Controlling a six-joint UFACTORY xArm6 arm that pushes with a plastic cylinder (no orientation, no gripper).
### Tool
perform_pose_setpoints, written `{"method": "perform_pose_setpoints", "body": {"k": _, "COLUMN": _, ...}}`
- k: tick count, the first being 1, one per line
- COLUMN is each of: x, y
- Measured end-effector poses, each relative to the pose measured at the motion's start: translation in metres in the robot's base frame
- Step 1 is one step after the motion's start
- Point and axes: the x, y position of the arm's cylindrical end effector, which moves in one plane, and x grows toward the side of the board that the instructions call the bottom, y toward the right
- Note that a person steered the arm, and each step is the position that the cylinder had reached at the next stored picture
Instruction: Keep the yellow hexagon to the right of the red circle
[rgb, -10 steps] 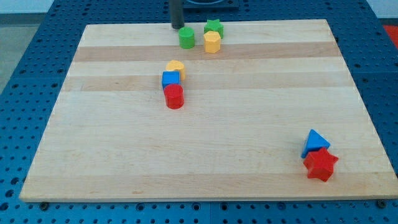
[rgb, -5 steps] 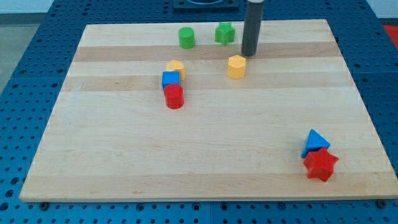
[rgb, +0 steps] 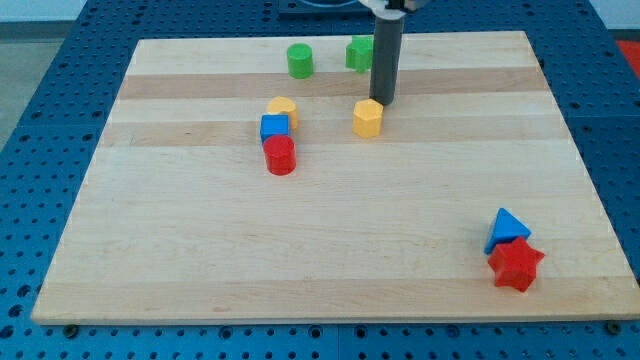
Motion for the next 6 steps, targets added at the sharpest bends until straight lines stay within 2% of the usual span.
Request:
{"method": "perform_pose_setpoints", "body": {"k": 1, "x": 0.049, "y": -0.002}}
{"method": "perform_pose_setpoints", "body": {"k": 2, "x": 0.062, "y": -0.004}}
{"method": "perform_pose_setpoints", "body": {"k": 4, "x": 0.02, "y": -0.009}}
{"method": "perform_pose_setpoints", "body": {"k": 6, "x": 0.056, "y": -0.058}}
